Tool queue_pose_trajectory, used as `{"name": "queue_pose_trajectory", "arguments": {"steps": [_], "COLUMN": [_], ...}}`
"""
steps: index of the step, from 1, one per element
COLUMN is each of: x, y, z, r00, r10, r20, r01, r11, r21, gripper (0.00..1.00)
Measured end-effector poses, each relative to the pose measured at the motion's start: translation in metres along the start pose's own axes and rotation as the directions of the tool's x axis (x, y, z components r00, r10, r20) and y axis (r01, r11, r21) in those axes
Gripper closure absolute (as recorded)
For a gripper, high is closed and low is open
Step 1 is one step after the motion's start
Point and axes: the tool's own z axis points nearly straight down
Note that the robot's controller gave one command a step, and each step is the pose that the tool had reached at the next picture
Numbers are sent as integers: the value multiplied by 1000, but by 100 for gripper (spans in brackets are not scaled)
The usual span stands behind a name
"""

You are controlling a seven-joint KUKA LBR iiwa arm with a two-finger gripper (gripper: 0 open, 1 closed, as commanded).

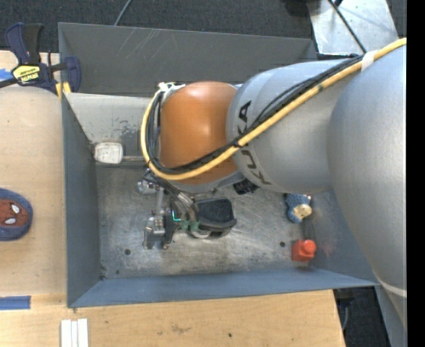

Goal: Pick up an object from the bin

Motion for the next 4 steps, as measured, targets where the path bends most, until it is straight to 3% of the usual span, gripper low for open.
{"name": "queue_pose_trajectory", "arguments": {"steps": [1,2,3,4], "x": [21,-38,-36,-67], "y": [-60,-104,-102,-188], "z": [76,70,71,-19], "r00": [1000,1000,1000,991], "r10": [-5,8,5,-135], "r20": [31,12,12,18], "r01": [6,-7,-5,135], "r11": [1000,1000,1000,991], "r21": [-13,-3,-4,5], "gripper": [0,0,100,100]}}
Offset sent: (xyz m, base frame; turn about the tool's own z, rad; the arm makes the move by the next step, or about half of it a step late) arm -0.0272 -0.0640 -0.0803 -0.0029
